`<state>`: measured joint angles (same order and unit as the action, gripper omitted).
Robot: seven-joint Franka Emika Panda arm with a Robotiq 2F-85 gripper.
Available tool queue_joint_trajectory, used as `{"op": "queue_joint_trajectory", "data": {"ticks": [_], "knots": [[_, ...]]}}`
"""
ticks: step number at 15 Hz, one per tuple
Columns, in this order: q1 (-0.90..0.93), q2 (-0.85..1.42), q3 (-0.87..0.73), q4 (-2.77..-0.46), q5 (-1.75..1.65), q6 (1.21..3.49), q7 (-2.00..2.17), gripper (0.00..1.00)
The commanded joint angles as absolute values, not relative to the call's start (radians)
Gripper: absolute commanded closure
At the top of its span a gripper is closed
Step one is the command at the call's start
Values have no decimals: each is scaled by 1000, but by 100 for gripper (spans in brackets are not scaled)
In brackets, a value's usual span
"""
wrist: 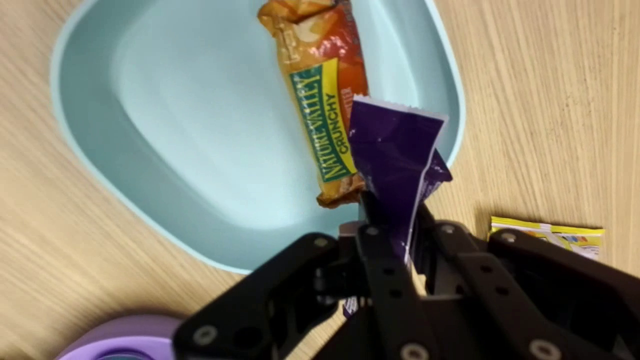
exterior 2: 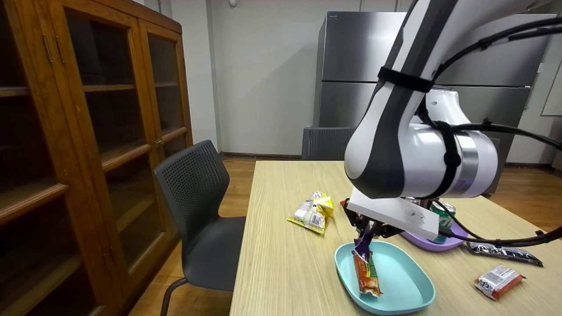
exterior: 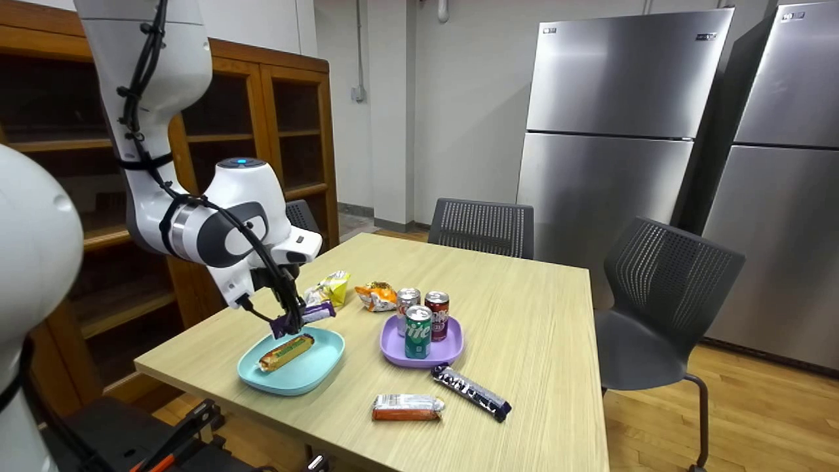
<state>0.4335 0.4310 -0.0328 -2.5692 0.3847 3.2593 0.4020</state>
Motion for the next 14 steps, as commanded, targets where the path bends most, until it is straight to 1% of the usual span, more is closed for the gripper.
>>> {"op": "queue_joint_trajectory", "data": {"ticks": [1, 4, 6, 14], "knots": [[549, 363, -151, -2653, 356, 3242, 357, 96], [665, 359, -259, -2682, 351, 3234, 325, 96], [715, 362, -296, -2692, 348, 3228, 315, 96], [766, 376, -302, -2704, 345, 3187, 310, 96]]}}
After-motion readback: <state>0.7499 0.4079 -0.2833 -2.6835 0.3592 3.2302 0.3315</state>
